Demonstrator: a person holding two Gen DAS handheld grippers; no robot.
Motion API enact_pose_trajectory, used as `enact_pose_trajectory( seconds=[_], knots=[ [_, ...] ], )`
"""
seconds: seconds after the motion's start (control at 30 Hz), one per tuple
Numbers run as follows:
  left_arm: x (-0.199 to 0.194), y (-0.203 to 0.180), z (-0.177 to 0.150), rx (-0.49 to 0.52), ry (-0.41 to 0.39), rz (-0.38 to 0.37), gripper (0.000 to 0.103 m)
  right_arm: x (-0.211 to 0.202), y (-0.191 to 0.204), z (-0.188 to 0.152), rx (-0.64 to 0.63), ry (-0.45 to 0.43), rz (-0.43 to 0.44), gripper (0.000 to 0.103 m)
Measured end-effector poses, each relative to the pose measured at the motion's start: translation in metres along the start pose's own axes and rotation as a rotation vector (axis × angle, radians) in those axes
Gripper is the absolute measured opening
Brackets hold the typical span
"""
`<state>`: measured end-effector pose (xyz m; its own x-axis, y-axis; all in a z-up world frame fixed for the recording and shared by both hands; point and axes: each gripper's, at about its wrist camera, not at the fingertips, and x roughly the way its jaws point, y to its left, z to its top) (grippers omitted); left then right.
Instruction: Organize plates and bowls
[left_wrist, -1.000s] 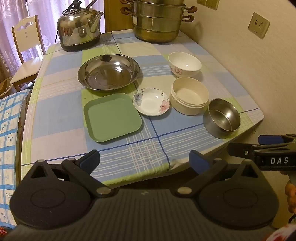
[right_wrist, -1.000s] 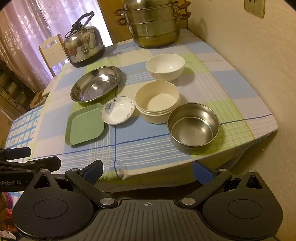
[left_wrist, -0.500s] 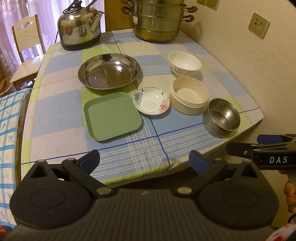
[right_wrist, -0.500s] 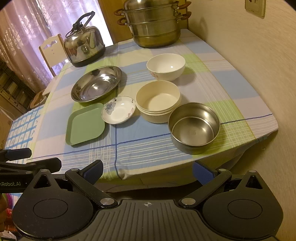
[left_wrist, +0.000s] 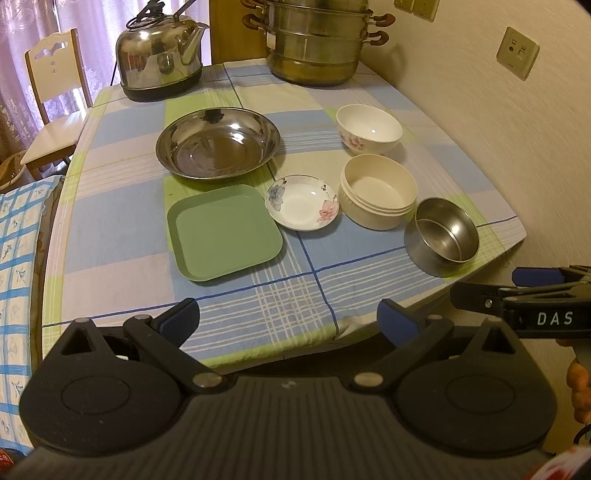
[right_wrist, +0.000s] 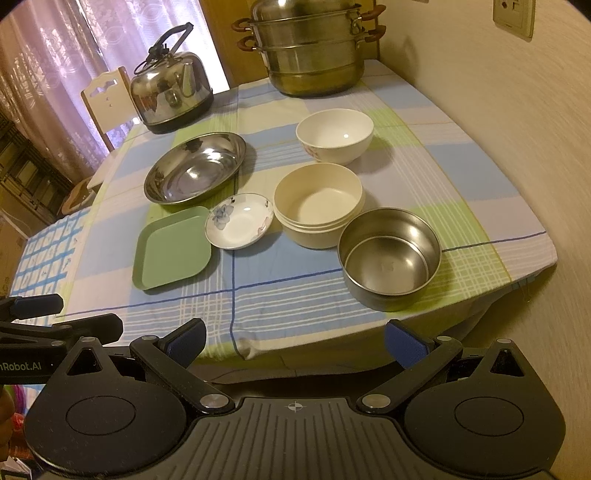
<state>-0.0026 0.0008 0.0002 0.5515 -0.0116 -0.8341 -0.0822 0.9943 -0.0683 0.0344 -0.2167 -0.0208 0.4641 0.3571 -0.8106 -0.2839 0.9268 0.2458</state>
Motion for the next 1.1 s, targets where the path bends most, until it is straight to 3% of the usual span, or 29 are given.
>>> enact_pose_trajectory(
  seconds=[1.1],
  knots=[
    [0.0001, -0.0038, 0.0046, -0.003, 0.005, 0.006, 0.102, 0.0022, -0.0013, 0.0050, -0.003, -0.001, 0.002, 0.102]
  ],
)
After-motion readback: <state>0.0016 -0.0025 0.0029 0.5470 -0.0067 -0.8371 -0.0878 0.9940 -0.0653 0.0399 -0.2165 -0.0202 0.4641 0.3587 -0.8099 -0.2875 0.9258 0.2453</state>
